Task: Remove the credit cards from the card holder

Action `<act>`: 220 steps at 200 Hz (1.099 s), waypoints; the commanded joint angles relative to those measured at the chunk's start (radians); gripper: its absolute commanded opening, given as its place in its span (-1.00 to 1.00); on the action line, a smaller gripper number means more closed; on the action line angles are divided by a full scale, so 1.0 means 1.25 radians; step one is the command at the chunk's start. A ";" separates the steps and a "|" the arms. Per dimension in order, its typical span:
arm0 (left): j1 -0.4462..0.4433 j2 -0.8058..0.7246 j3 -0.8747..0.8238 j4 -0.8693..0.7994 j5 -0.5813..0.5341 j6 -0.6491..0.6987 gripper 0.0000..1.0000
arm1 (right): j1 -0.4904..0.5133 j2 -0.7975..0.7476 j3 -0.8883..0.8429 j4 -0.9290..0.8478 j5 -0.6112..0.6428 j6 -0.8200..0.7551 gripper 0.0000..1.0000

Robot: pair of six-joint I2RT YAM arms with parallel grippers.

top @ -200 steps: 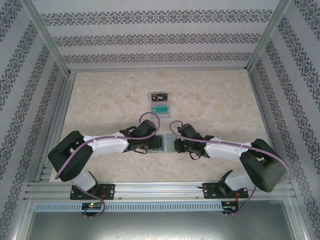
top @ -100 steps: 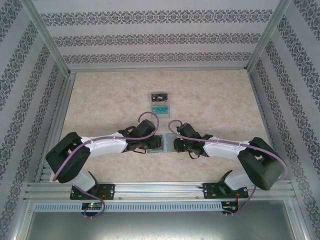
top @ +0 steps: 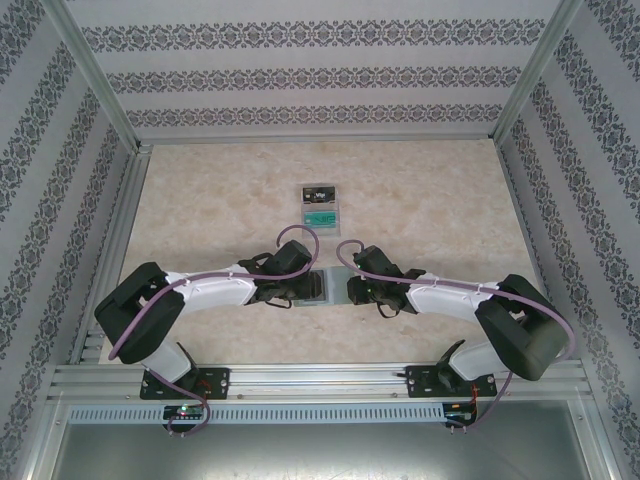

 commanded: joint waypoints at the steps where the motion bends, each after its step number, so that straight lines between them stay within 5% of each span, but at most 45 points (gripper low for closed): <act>1: -0.010 0.027 0.005 -0.018 0.008 -0.007 -0.04 | 0.009 0.009 0.018 -0.003 -0.006 0.014 -0.57; 136: -0.010 0.028 -0.020 0.142 0.140 -0.041 -0.04 | 0.009 0.012 0.020 -0.003 -0.005 0.013 -0.57; 220: -0.010 -0.039 -0.003 -0.011 0.016 -0.010 -0.03 | 0.009 0.014 0.021 -0.003 -0.005 0.014 -0.57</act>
